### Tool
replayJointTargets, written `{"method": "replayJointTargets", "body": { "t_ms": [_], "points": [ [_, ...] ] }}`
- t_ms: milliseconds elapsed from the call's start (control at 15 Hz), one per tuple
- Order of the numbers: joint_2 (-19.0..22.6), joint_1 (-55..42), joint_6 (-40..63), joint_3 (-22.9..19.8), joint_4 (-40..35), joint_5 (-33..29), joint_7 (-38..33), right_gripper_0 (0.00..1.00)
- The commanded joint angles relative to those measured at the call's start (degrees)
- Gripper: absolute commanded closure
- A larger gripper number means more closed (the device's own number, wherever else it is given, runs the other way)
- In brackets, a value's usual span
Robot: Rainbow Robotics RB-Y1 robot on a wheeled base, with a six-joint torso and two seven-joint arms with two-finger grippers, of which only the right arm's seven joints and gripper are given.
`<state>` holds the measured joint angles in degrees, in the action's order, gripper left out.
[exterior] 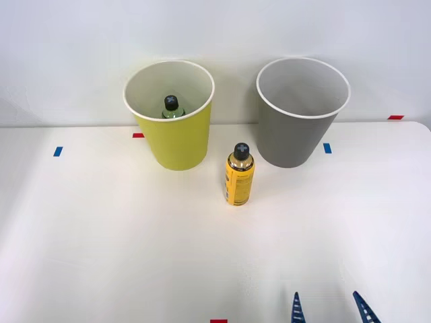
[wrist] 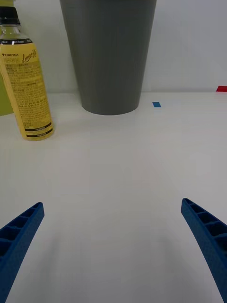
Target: Put cans in the gray bin, plastic bottles in the light green bin
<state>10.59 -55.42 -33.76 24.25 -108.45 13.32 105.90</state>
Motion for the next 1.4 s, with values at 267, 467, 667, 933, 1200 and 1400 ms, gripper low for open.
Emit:
{"method": "replayJointTargets", "body": {
  "t_ms": [267,467,667,933,1200,1400],
  "points": [
    [-0.75,-1.09,0.01,0.36,0.0,1.18,0.45,0.0],
    [-0.75,-1.09,0.01,0.36,0.0,1.18,0.45,0.0],
    [-0.75,-1.09,0.01,0.36,0.0,1.18,0.45,0.0],
    [-0.75,-1.09,0.01,0.36,0.0,1.18,0.45,0.0],
    [-0.75,-1.09,0.01,0.36,0.0,1.18,0.45,0.0],
    [-0.75,-1.09,0.01,0.36,0.0,1.18,0.45,0.0]
  ]
}}
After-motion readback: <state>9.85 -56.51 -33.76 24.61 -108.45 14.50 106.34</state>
